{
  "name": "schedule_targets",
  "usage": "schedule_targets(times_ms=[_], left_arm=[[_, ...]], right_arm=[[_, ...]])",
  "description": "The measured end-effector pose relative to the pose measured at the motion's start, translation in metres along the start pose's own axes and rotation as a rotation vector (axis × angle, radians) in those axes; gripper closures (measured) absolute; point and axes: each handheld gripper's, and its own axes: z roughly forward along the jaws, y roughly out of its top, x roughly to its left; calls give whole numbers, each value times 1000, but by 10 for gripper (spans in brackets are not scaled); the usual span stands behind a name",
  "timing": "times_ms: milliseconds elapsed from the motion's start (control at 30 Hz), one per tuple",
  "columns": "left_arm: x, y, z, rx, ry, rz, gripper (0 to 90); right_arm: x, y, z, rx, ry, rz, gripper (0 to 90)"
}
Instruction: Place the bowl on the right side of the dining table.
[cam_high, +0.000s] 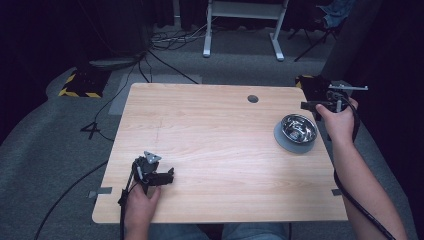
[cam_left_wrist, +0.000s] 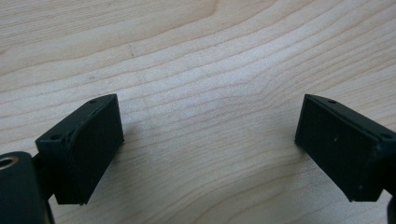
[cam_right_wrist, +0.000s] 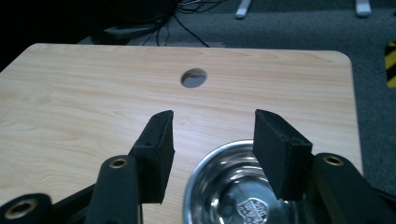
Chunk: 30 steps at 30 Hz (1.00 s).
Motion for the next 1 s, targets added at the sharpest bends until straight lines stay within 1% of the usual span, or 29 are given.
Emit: schedule_targets(times_ms=[133,233,267,300,333,400,467,533,633,700,767,867,933,967,1000], left_arm=[[0,0,0,1,0,2,78],[0,0,0,1,0,2,78],[0,0,0,2,-1,2,78],[0,0,0,1,0,2,78],[0,0,0,1,0,2,78],[0,0,0,1,0,2,78],[0,0,0,1,1,2,78],[0,0,0,2,0,2,78],[0,0,0,3,0,1,78],[0,0,0,1,1,2,78],[0,0,0,2,0,2,78],[0,0,0,2,1,1,78],[0,0,0,2,1,1,78],[0,0,0,2,1,2,78],[0,0,0,2,0,1,78]], right_arm=[[21,3,-6,-11,43,-74,486],[36,4,-9,-12,72,-114,486],[43,5,-10,-9,85,-142,486],[50,5,-10,-7,91,-155,486],[55,6,-11,-5,98,-177,486],[70,5,-13,-5,126,-221,486],[82,4,-13,-2,152,-247,485],[96,0,-13,5,181,-274,484],[113,-8,-10,28,224,-309,484],[121,-16,-8,47,249,-337,483],[128,-24,-8,53,268,-347,483],[136,-36,-6,65,297,-359,483],[138,-42,-6,71,309,-382,483],[140,-45,-6,71,312,-381,483],[142,-49,-7,73,327,-392,483]])
